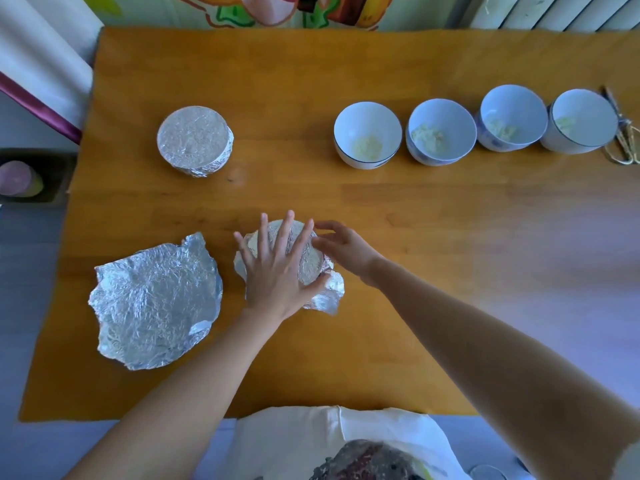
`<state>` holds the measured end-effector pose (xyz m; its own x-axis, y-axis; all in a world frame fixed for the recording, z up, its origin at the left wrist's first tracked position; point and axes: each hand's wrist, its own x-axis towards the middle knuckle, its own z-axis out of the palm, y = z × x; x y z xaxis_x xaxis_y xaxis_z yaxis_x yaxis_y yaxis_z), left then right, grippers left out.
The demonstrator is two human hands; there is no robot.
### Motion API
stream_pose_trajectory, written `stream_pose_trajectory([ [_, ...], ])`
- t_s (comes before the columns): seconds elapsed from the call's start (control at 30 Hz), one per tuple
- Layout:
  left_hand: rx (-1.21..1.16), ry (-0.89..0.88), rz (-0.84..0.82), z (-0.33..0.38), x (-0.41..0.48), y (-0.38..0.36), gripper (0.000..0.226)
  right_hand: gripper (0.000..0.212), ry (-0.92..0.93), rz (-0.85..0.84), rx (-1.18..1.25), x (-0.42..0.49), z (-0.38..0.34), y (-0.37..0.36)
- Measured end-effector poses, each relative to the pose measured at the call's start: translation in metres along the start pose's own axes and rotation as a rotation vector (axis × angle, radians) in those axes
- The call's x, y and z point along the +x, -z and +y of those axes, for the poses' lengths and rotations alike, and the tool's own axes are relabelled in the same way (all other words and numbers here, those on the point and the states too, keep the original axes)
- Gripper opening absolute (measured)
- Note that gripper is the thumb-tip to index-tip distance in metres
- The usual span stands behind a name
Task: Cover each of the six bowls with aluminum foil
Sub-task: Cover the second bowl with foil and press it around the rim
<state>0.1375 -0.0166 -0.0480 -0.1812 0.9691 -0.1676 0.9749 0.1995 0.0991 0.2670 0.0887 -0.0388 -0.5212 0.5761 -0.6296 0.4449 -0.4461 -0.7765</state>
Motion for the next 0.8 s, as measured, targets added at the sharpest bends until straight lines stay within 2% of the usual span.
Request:
stream_pose_trajectory([
  [0.13, 0.033, 0.005, -0.004, -0.003, 0.002, -0.007, 0.089, 0.028, 0.007, 0.043, 0.110, -0.010, 0.013, 0.005],
  [0.27, 0.006, 0.016, 0.012, -0.002, 0.002, -0.006, 0.088, 0.027, 0.082, 0.068, 0.122, -0.019, 0.035, 0.003],
  [0.47, -0.002, 0.020, 0.010, 0.000, 0.002, -0.004, 0.089, 0.012, 0.106, 0.211, 0.085, -0.009, 0.038, -0.001],
  [0.6, 0.003, 0.020, 0.019, -0.001, 0.002, -0.007, 0.088, 0.010, 0.102, 0.243, 0.029, -0.006, 0.035, -0.002],
  [0.8, 0.003, 0.035, 0.030, 0.000, 0.001, -0.006, 0.087, 0.005, 0.160, 0.388, -0.090, -0.010, 0.033, -0.011],
])
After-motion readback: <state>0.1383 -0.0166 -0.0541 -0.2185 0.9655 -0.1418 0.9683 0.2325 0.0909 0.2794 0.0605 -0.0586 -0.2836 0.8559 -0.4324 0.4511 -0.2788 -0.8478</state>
